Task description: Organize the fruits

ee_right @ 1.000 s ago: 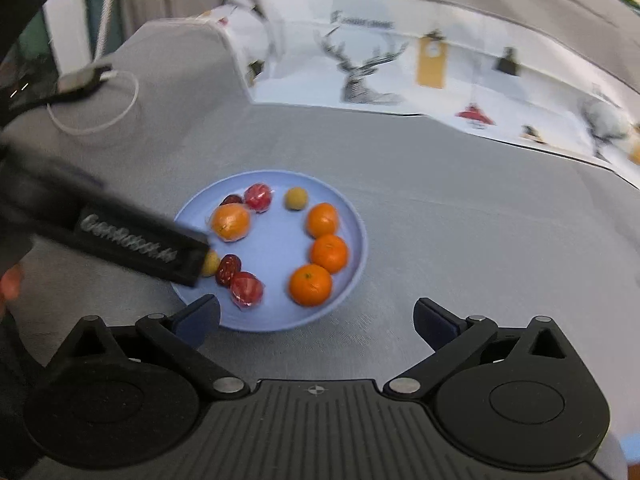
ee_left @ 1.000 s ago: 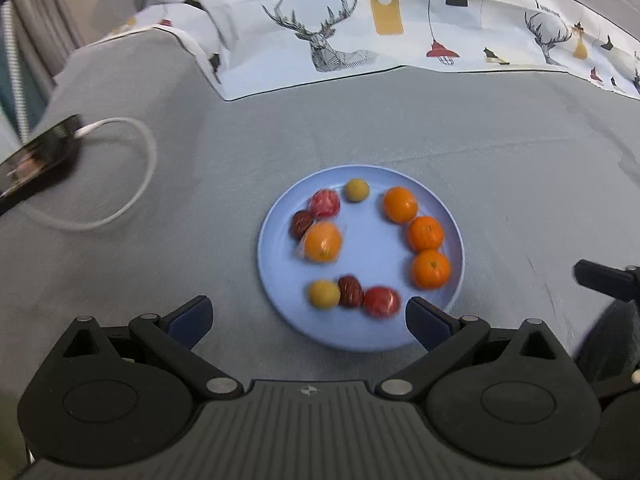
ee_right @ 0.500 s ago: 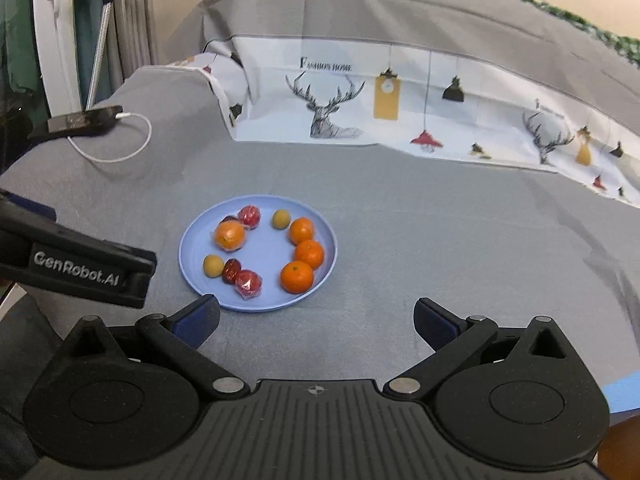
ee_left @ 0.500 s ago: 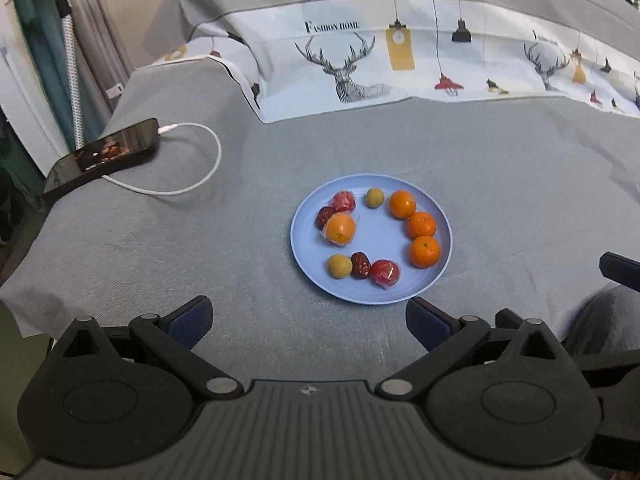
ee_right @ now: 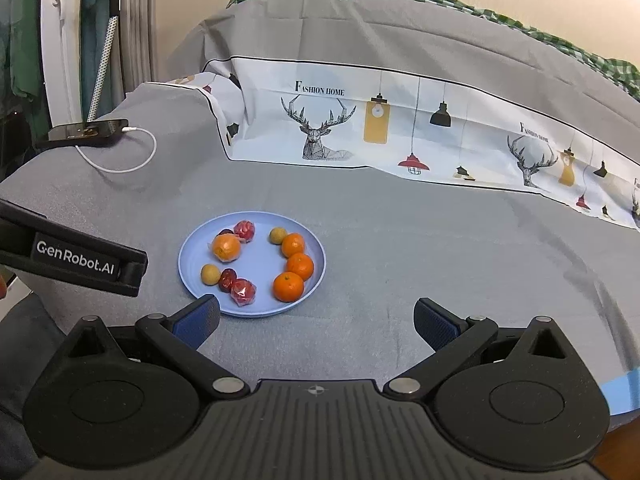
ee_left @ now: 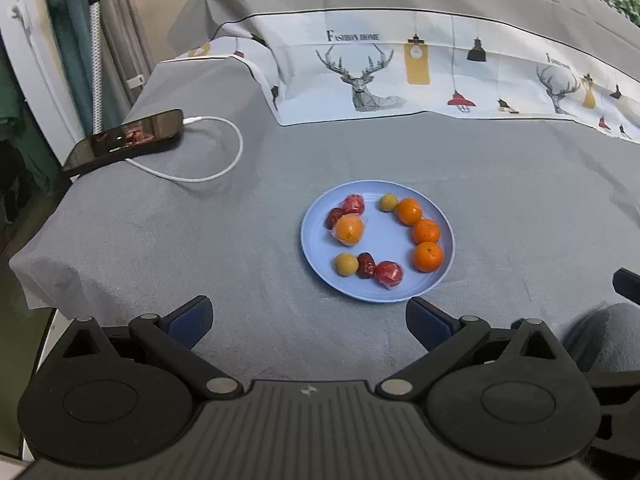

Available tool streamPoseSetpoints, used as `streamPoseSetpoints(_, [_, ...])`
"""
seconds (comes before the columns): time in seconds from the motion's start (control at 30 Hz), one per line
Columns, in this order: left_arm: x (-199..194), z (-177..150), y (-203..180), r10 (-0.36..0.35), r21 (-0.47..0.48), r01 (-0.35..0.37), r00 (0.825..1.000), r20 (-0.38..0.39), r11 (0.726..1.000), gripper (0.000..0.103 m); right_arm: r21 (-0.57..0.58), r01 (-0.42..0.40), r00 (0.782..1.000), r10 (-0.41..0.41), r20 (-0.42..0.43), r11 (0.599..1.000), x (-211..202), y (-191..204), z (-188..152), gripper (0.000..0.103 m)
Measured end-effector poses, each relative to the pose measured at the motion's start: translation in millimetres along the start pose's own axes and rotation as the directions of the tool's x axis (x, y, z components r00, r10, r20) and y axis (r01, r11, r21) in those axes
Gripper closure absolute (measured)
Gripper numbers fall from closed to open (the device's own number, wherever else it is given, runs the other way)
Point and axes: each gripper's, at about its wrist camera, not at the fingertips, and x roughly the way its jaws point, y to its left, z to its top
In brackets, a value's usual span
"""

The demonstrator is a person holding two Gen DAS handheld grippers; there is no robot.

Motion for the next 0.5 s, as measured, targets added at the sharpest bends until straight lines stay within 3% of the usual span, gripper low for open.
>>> streamPoseSetpoints(0.2, [1.5, -1.7, 1.3, 0.057, 0.016, -0.057, 0.998, 0.016, 0.998, 0.0, -0.003, 0.001, 1.0, -0.001, 0.003, 1.0, 0.2, 1.7, 0.9, 0.001])
streamPoseSetpoints(0.5, [6.5, -3.6, -4.7, 0.076, 0.058, -0.076, 0.997, -0.001, 0.995, 0.0, -0.012, -0.007, 1.0, 0.007, 0.018, 1.0, -1.0, 1.4, 0.0, 0.001])
